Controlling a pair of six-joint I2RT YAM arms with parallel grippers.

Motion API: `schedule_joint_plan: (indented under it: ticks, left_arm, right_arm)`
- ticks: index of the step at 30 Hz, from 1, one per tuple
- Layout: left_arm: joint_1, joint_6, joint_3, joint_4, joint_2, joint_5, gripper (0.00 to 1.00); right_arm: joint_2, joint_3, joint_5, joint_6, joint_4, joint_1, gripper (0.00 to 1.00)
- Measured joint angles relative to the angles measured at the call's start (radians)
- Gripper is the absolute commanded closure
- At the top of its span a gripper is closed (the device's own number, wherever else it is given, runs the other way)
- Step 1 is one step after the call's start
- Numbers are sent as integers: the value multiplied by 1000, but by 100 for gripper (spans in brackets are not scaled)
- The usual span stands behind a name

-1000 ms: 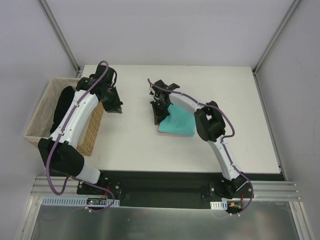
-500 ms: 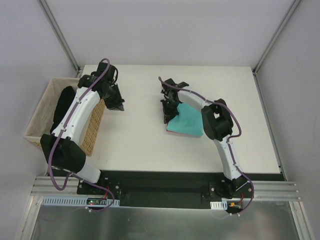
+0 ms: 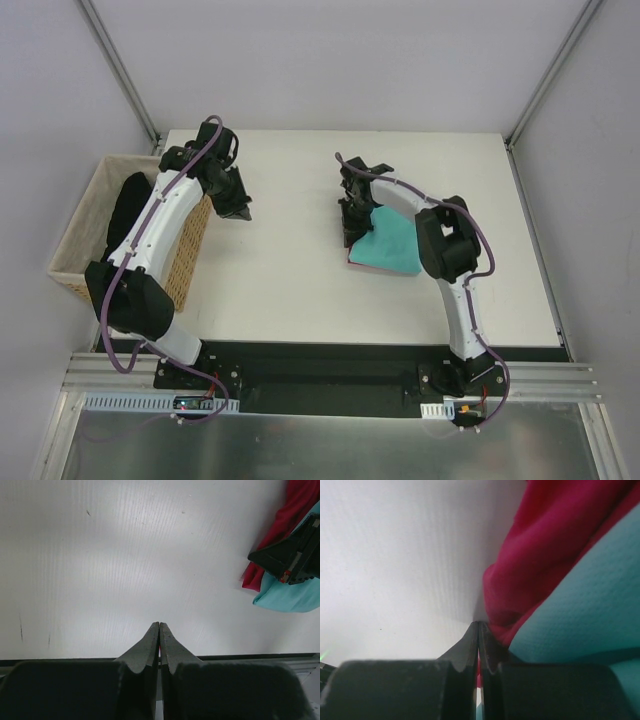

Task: Fold and stack the t-shirts
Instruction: Put the neatly folded tshirt into the corner of the board with both arms

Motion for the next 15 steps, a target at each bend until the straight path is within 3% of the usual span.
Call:
schedule_joint_plan:
  ticks: [15]
  left_arm:
    - [0,6,28,7,35,31,100]
  right_arm:
    - [-66,-96,93,31,-6,-83,99]
